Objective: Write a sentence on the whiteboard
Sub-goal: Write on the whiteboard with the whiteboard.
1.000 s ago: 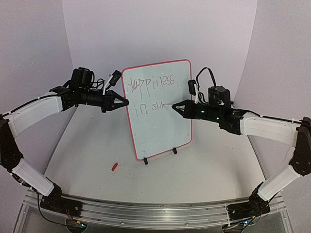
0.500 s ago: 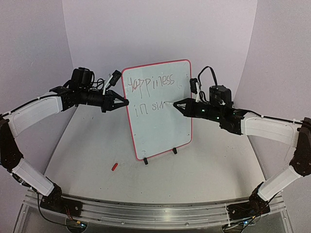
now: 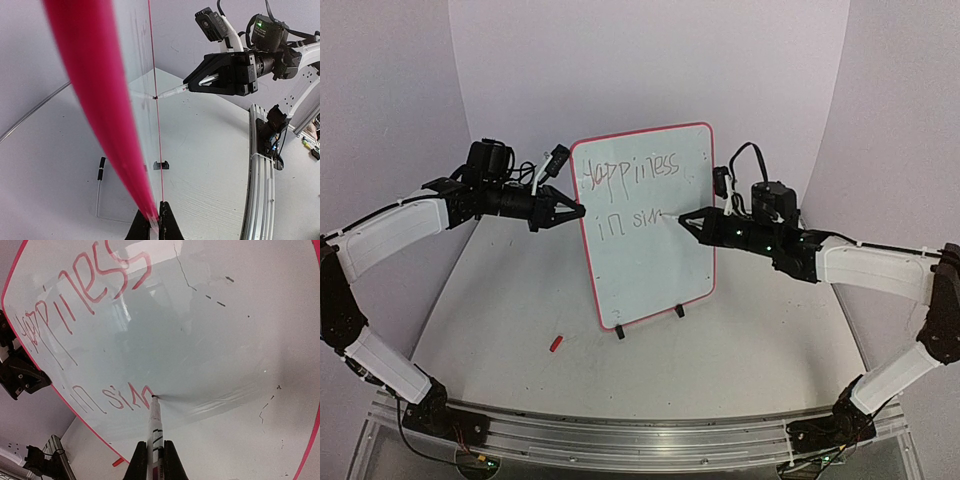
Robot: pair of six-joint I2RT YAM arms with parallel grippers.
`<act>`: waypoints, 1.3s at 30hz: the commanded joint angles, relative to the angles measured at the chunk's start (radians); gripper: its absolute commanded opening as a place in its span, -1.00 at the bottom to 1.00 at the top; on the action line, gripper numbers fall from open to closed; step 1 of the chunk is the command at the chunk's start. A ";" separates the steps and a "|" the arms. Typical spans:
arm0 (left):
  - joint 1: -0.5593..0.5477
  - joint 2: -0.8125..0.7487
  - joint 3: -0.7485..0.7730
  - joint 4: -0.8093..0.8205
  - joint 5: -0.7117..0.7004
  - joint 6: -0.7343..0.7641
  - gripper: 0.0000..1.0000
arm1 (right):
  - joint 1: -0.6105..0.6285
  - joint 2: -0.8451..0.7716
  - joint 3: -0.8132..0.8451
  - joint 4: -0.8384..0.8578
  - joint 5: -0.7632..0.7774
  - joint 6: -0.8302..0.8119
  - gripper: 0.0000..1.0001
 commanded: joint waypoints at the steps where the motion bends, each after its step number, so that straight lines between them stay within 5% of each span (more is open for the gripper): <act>1: -0.039 0.036 -0.019 -0.187 -0.018 0.079 -1.00 | -0.005 -0.018 -0.025 0.007 0.065 0.013 -1.00; 17: -0.040 0.036 -0.019 -0.186 -0.021 0.079 -1.00 | -0.005 -0.110 -0.031 0.013 0.024 -0.008 -1.00; 39: -0.043 0.037 -0.019 -0.189 -0.023 0.081 -1.00 | -0.006 -0.041 -0.027 -0.008 0.084 -0.003 -1.00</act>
